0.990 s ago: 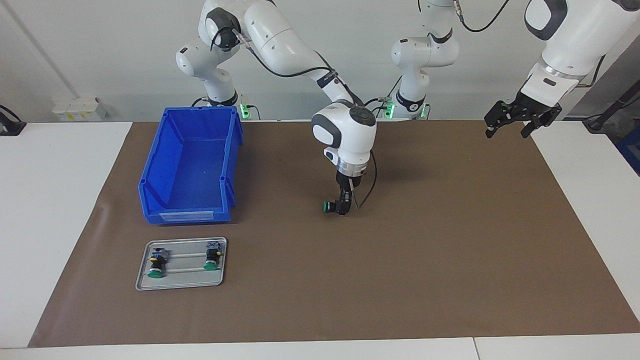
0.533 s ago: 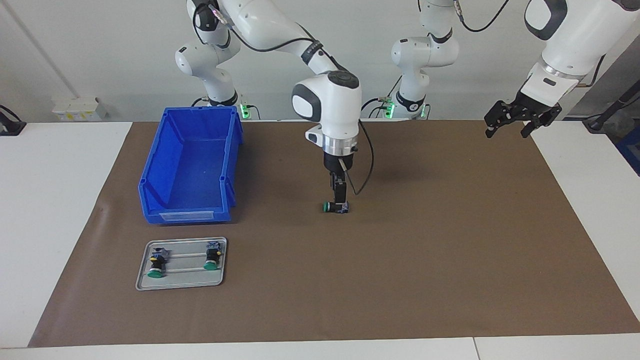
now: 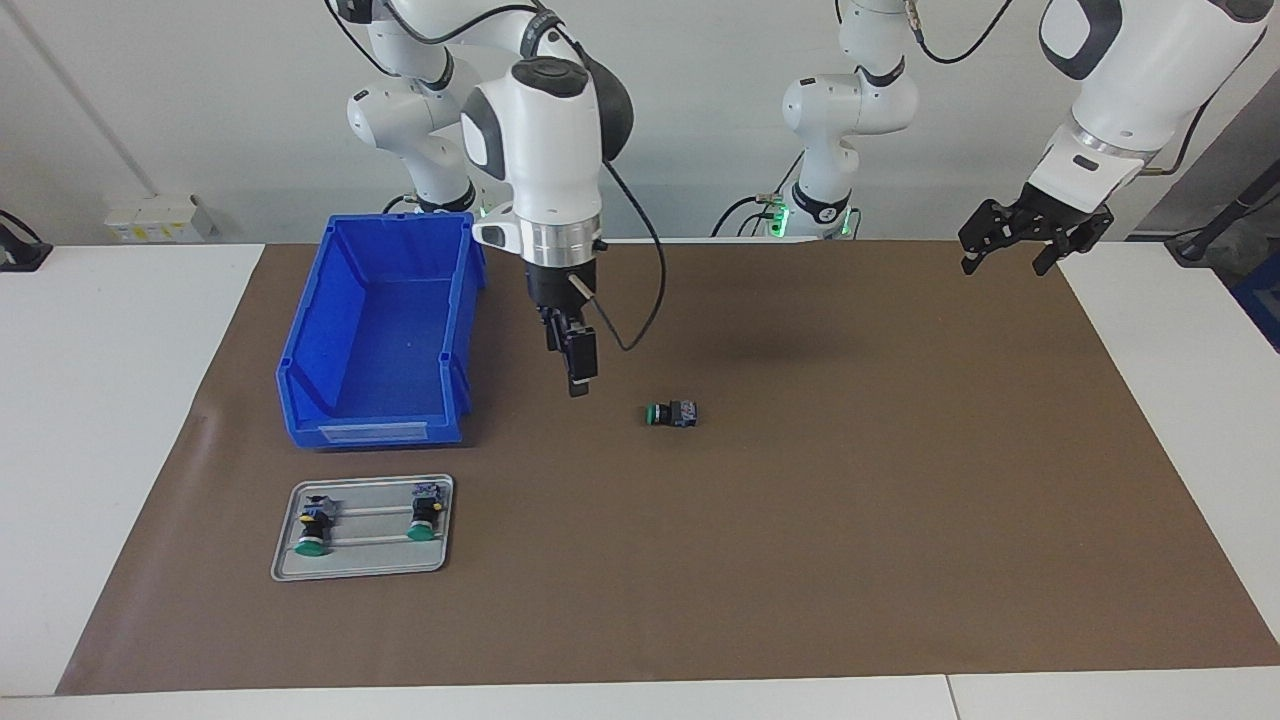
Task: Place and press button with both arms
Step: 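Withdraw the right gripper while the left gripper reaches toward the button, then lower the left gripper onto the green button and close on it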
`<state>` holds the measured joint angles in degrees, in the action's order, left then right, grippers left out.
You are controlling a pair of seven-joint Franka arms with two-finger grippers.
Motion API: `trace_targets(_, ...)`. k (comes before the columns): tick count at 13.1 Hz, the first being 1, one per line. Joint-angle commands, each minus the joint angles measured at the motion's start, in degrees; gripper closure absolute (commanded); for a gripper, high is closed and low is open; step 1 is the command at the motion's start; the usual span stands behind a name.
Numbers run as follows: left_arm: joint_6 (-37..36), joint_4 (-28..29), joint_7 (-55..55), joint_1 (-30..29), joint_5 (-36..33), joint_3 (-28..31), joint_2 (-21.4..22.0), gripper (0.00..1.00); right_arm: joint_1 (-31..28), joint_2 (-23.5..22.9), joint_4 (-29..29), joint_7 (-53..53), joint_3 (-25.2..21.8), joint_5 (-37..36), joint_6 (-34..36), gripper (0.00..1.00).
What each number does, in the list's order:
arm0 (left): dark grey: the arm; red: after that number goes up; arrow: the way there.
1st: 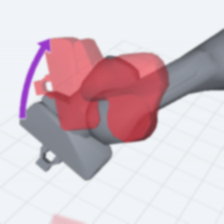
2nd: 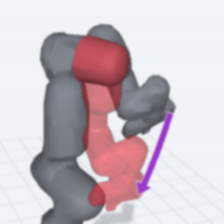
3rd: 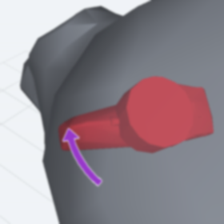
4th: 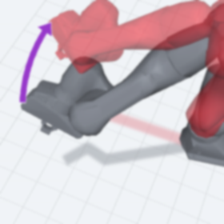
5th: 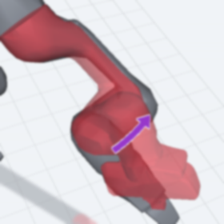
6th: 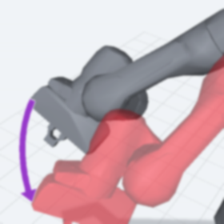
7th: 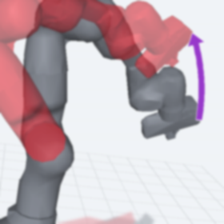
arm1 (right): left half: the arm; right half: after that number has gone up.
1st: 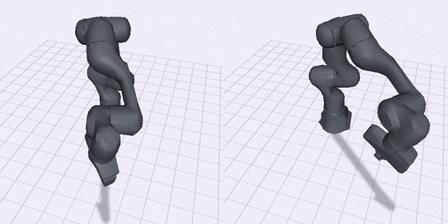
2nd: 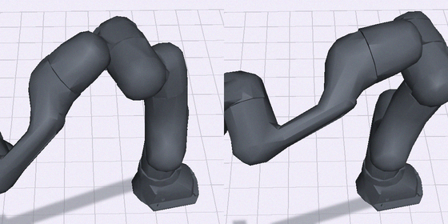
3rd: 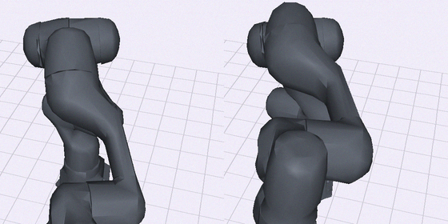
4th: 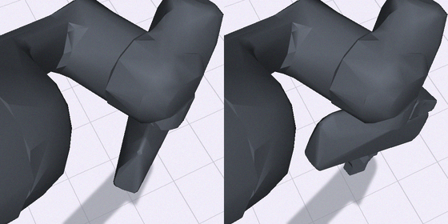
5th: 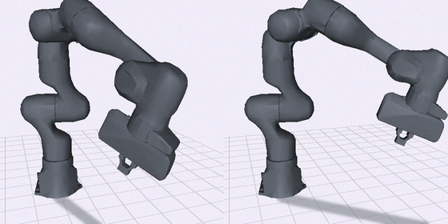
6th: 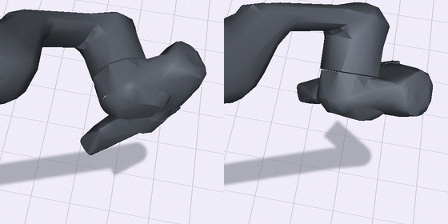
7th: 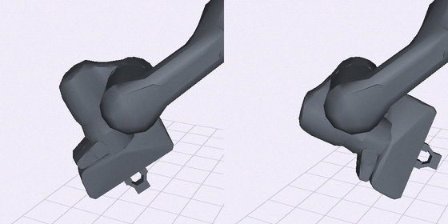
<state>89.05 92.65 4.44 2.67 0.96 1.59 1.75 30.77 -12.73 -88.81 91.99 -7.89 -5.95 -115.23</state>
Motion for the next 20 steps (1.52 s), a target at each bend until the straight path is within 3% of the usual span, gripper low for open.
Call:
trace_targets(1,-0.02,2.1,1.96,1.28,-1.04,-1.76,2.12,0.0,-6.15,4.02,-2.24,-16.08,0.86,2.61,3.33,0.0)
trace_targets(3,1.03,4.36,7.49,4.07,-0.96,-1.94,3.25,0.0,-9.31,5.34,-2.24,-25.15,0.86,2.61,5.53,0.0)
trace_targets(7,15.24,18.49,17.86,13.21,-0.87,-2.03,8.96,0.01,-15.38,8.07,-1.72,-44.66,0.77,2.79,10.8,0.0)
trace_targets(9,20.09,22.74,20.32,16.47,-0.87,-2.12,9.77,0.01,-17.05,9.73,-1.36,-52.32,0.68,2.7,14.57,0.0)
trace_targets(15,28.27,22.14,34.74,24.2,2.56,-2.12,1.35,0.01,-32.85,13.78,-1.45,-78.25,10.41,2.7,27.67,0.0)
trace_targets(17,32.48,20.83,38.87,25.53,4.74,-2.03,-2.78,0.0,-32.62,14.32,-1.19,-79.16,10.09,2.7,29.36,0.0)
trace_targets(20,38.55,20.03,39.24,28.52,7.72,-2.12,-7.54,0.0,-28.58,14.23,-0.66,-79.16,5.95,2.79,29.01,0.0)
